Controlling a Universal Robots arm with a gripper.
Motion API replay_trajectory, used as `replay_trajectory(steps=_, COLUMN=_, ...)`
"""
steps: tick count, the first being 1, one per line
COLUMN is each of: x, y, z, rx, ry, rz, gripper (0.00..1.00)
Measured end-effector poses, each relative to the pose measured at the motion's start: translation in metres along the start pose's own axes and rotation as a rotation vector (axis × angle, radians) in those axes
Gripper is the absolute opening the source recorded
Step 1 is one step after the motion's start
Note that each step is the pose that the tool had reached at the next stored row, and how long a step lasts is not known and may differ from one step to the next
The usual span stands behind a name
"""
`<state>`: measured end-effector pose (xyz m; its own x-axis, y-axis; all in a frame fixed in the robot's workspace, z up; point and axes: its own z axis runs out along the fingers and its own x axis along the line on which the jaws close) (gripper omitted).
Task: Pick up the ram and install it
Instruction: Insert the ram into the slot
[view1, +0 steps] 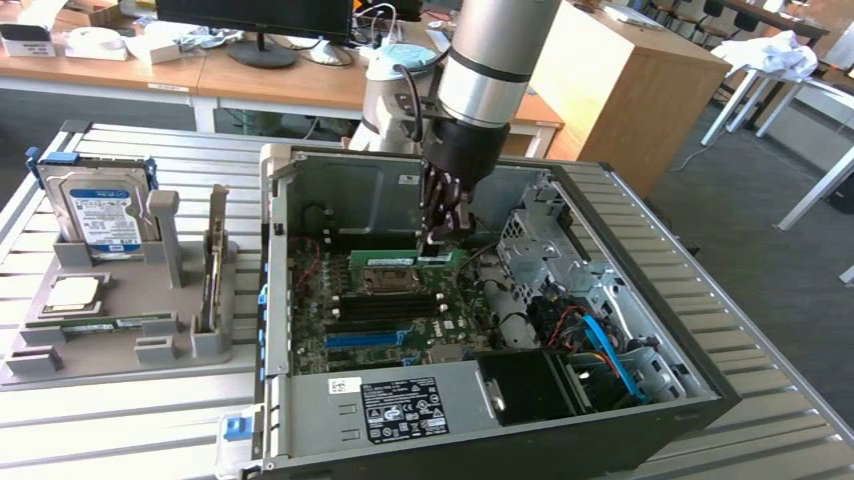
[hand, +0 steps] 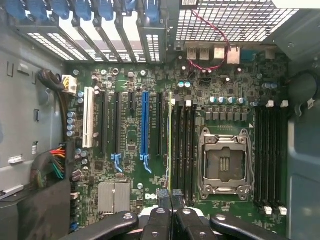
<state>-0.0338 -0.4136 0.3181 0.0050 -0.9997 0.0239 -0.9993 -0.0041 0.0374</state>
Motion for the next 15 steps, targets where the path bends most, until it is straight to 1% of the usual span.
replay_trajectory(steps=15, x=0.0, y=-0.0007, z=0.0184, rx=0.0, ry=0.0, rz=0.0, gripper=0.11)
